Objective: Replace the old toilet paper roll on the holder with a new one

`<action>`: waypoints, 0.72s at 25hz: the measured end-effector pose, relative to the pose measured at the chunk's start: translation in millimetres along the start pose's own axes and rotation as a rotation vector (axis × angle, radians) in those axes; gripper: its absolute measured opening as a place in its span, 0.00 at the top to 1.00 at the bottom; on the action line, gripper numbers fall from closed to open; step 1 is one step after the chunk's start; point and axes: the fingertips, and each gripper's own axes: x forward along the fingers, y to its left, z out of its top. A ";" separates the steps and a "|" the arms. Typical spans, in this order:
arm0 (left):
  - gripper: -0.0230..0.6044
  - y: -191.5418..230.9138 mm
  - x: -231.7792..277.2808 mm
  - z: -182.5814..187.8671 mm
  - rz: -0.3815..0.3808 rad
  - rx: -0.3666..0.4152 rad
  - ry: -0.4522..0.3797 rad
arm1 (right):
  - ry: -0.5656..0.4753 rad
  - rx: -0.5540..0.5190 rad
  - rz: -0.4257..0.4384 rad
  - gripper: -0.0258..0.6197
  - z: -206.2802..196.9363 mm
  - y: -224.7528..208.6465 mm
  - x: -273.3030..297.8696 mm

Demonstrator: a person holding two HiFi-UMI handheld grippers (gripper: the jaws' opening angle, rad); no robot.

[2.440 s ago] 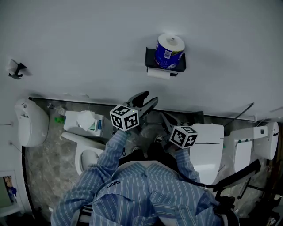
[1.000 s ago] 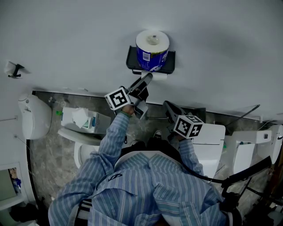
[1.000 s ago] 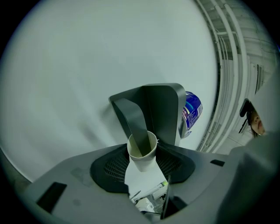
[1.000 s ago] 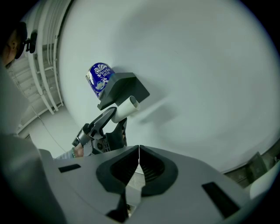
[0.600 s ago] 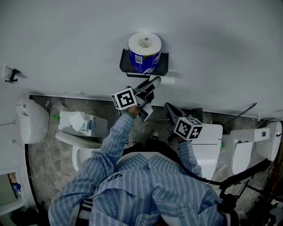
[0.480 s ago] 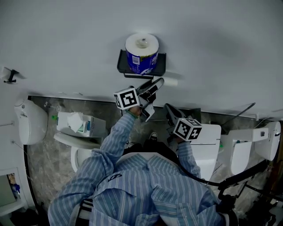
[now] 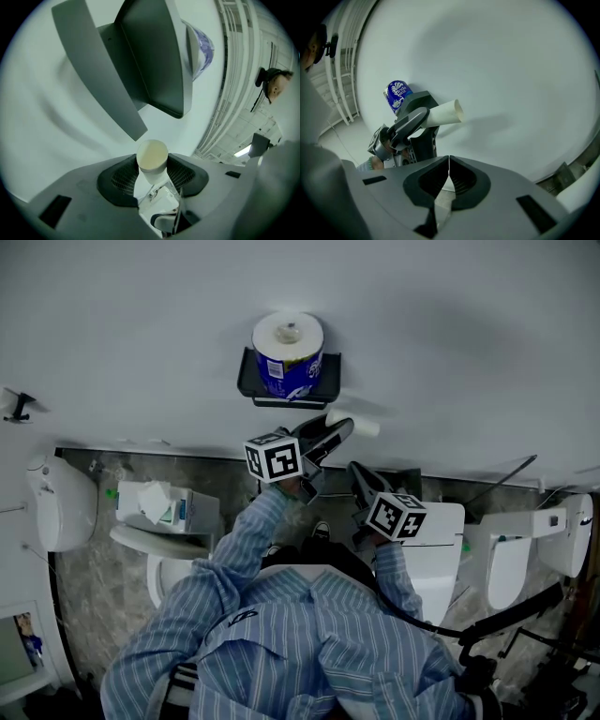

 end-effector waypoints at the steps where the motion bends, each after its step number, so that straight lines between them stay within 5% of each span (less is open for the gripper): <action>1: 0.67 -1.1 -3.1 0.2 0.009 0.025 0.006 | 0.000 -0.002 0.000 0.95 -0.7 0.5 -0.2; 10: 0.67 -4.9 -43.4 8.1 0.105 0.187 0.009 | 0.016 -0.160 0.019 0.95 -2.5 23.6 9.3; 18: 0.67 5.0 -100.2 18.3 0.212 0.265 -0.012 | -0.044 -0.328 0.163 0.95 14.6 86.4 16.1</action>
